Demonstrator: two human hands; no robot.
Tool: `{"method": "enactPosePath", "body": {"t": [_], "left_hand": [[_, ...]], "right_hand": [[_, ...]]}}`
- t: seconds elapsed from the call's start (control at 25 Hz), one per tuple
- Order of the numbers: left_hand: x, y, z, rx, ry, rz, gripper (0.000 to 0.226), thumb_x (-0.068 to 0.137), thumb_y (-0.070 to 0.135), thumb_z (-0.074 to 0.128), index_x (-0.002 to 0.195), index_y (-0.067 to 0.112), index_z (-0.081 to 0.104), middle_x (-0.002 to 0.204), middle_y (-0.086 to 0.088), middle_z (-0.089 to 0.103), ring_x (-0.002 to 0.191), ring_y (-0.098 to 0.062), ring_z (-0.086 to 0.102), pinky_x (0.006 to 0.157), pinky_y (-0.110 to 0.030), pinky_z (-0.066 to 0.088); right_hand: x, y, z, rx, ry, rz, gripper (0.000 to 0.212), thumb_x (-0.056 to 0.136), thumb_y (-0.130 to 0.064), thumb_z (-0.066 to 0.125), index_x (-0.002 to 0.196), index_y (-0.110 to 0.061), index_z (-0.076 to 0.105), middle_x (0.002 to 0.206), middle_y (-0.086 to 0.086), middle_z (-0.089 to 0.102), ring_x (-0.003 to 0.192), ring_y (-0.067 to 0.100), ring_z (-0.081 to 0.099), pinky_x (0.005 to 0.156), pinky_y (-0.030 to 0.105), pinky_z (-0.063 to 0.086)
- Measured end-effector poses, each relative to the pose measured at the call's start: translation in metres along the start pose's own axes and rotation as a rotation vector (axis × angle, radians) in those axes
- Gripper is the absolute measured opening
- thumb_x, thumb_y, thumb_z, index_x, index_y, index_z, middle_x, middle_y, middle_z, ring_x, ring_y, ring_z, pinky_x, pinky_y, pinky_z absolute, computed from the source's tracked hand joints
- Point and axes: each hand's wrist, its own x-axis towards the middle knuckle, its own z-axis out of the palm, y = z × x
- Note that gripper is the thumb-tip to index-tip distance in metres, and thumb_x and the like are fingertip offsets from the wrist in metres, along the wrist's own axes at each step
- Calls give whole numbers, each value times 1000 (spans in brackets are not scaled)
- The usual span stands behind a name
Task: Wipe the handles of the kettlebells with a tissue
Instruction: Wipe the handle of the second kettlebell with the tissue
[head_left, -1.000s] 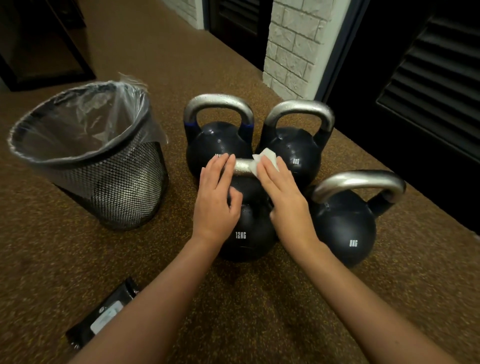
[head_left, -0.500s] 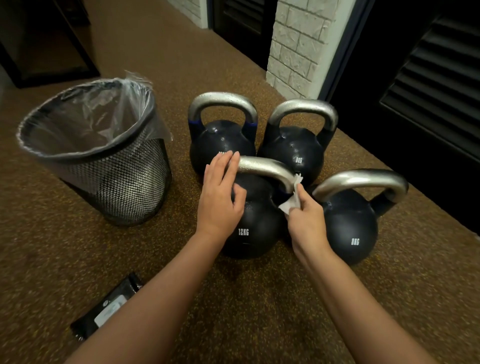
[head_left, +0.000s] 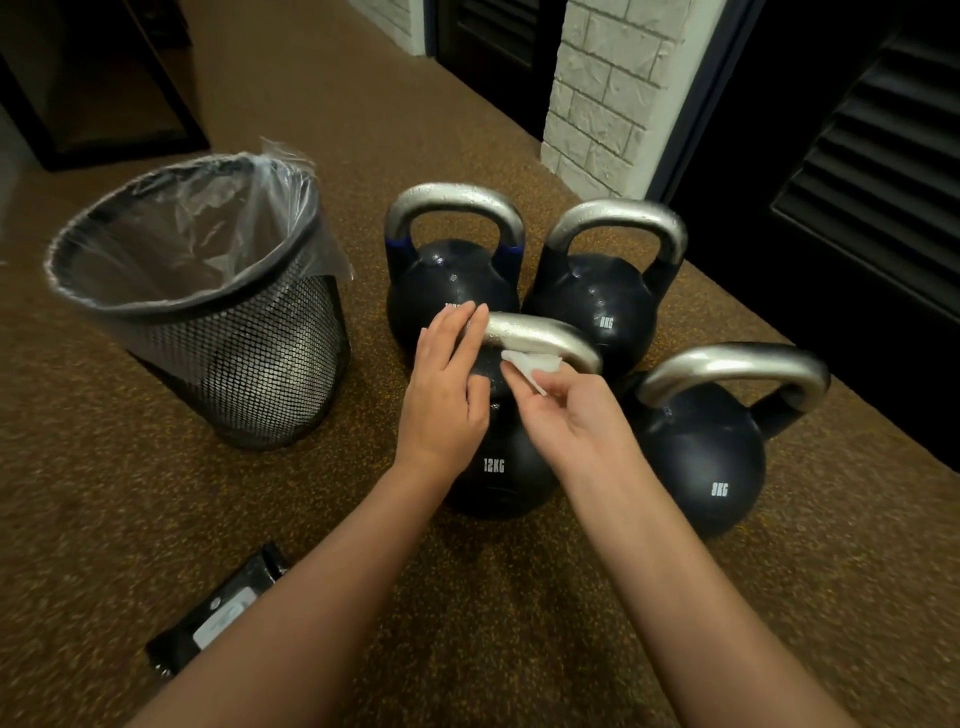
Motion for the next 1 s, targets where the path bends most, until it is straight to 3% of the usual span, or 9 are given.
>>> {"method": "enactPosePath", "body": {"t": [0.08, 0.24, 0.36, 0.52, 0.68, 0.8, 1.0], "left_hand": [[0, -1, -1, -10, -9, -2, 60, 82, 14, 29, 142, 11, 35, 146, -5, 36, 140, -16, 23, 112, -50, 27], [0, -2, -1, -5, -2, 12, 60, 82, 14, 29, 141, 10, 36, 145, -6, 36, 139, -16, 22, 113, -50, 26], [0, -2, 0, -6, 5, 9, 60, 82, 13, 30, 141, 10, 35, 145, -7, 36, 139, -17, 23, 112, -51, 26], [0, -3, 0, -20, 1, 6, 59, 83, 14, 29, 142, 10, 35, 145, -6, 36, 140, -17, 23, 112, -51, 27], [0, -2, -1, -7, 1, 13, 59, 82, 14, 29, 141, 9, 36, 145, -8, 37, 139, -19, 25, 112, -51, 26], [1, -2, -1, -9, -1, 13, 59, 82, 14, 29, 141, 9, 36, 145, -8, 37, 139, -20, 25, 113, -51, 25], [0, -2, -1, -18, 1, 2, 58, 84, 15, 29, 141, 11, 36, 146, -5, 36, 140, -15, 22, 113, -50, 26]], "right_hand": [[2, 4, -1, -24, -7, 6, 53, 89, 17, 27, 139, 2, 32, 141, 26, 36, 132, 41, 35, 111, 48, 31], [-4, -7, -11, -30, -59, 42, 32, 89, 16, 27, 112, 9, 47, 138, 29, 40, 129, 43, 38, 111, 49, 30], [-3, -10, -11, -46, -34, 23, 38, 90, 15, 30, 124, 9, 43, 139, 28, 38, 131, 42, 37, 111, 49, 30], [-1, 1, -5, -89, -72, 52, 32, 88, 16, 26, 106, 7, 51, 114, 27, 52, 129, 42, 38, 110, 49, 31], [-5, -8, -12, -75, -50, 38, 32, 87, 18, 24, 106, 10, 48, 125, 32, 45, 128, 45, 38, 108, 52, 30], [3, -6, -8, -72, -32, 12, 41, 87, 19, 24, 123, 11, 43, 135, 29, 41, 129, 44, 37, 109, 53, 30], [2, -3, -13, -156, -115, 91, 47, 82, 18, 26, 125, 10, 43, 129, 29, 49, 126, 42, 44, 107, 50, 33]]}}
